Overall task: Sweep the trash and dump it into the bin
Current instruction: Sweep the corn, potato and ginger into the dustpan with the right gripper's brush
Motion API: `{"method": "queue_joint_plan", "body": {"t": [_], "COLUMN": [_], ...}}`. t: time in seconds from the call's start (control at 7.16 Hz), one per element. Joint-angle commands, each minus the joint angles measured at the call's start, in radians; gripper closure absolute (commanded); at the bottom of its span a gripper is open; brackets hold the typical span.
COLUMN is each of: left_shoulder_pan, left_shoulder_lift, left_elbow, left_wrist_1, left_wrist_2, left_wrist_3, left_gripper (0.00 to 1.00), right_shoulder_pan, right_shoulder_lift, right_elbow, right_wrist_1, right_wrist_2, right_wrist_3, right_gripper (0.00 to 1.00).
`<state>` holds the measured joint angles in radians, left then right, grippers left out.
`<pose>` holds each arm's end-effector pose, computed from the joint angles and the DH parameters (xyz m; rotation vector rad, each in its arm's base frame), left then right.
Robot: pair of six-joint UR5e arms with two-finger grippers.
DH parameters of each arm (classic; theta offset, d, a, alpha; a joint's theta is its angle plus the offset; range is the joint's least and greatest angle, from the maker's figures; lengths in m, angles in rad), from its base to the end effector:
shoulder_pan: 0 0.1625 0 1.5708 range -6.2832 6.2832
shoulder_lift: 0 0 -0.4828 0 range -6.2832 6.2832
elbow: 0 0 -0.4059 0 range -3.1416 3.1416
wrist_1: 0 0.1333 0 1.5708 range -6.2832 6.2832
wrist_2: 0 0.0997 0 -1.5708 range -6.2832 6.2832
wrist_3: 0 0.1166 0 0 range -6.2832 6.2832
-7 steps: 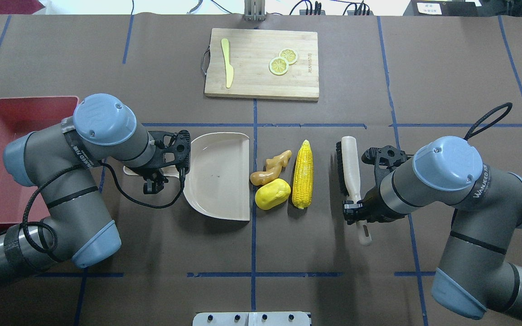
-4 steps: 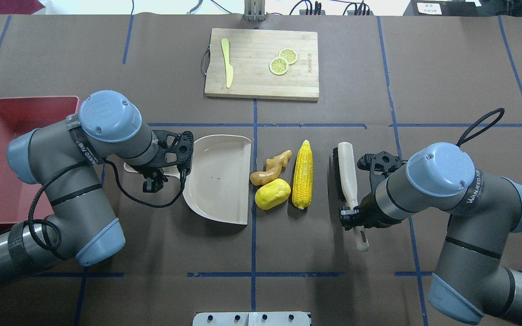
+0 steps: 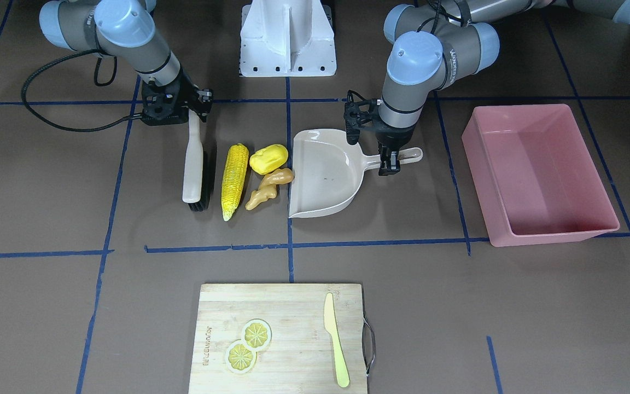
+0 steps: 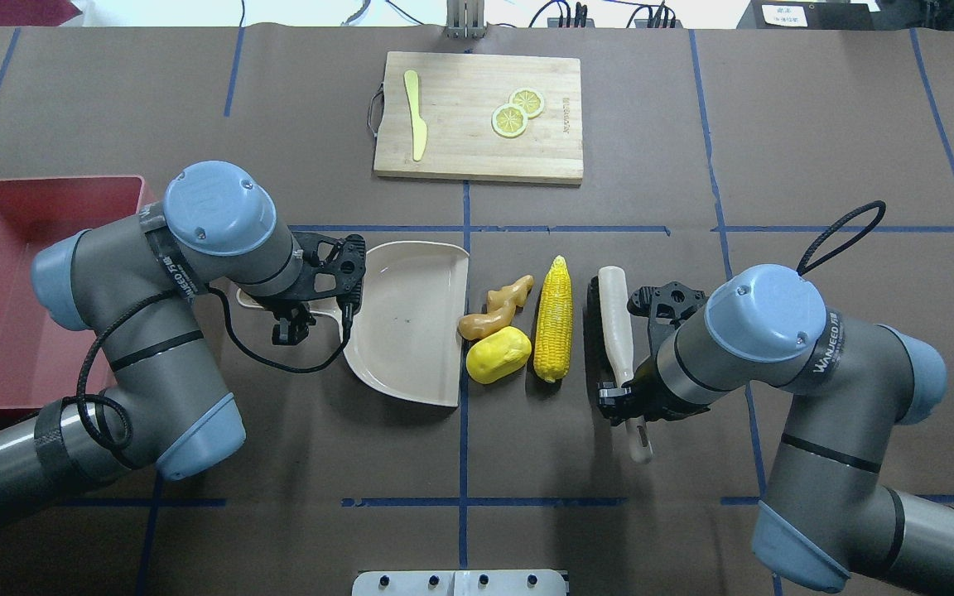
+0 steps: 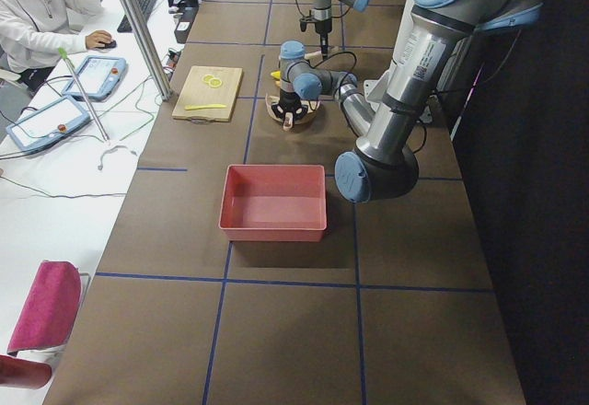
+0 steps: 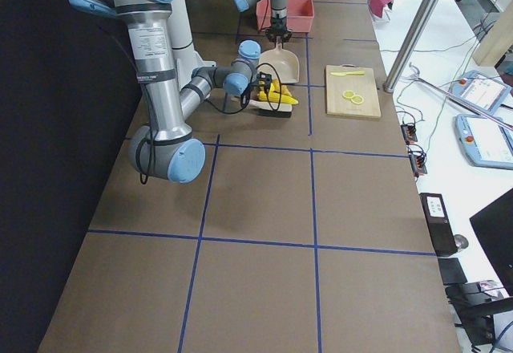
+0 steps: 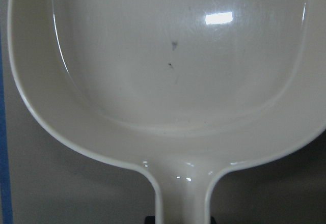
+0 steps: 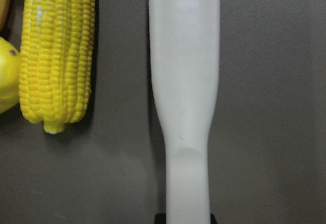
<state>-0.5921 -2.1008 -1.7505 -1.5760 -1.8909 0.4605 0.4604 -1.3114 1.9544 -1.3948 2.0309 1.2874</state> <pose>0.5268 -0.4707 0.3328 0.6693 0.5271 1.4749 -0.4951 -0.3365 0.3843 -0.1119 -0.9054 -0.0238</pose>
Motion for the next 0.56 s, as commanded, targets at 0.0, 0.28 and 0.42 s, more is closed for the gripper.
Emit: {"method": "queue_joint_plan", "body": {"t": [0.0, 0.28, 0.42], "left_shoulder_pan": [0.003, 0.012, 0.018], "left_shoulder_lift": [-0.06, -0.077, -0.085], "left_elbow": [0.02, 0.034, 0.04], "left_wrist_1": [0.062, 0.062, 0.062], "left_wrist_2": [0.004, 0.004, 0.003], "left_wrist_3": [-0.011, -0.055, -0.06], "left_gripper": [0.96, 0.96, 0.96], "right_shoulder_pan": [-0.008, -0.012, -0.014], "right_shoulder_lift": [0.041, 0.107, 0.125], "right_elbow": [-0.023, -0.077, -0.087], "right_wrist_1": [-0.016, -0.015, -0.015], "right_wrist_2": [-0.001, -0.001, -0.001], "right_wrist_3": [0.001, 0.018, 0.02], "right_gripper": [1.0, 1.0, 1.0]}}
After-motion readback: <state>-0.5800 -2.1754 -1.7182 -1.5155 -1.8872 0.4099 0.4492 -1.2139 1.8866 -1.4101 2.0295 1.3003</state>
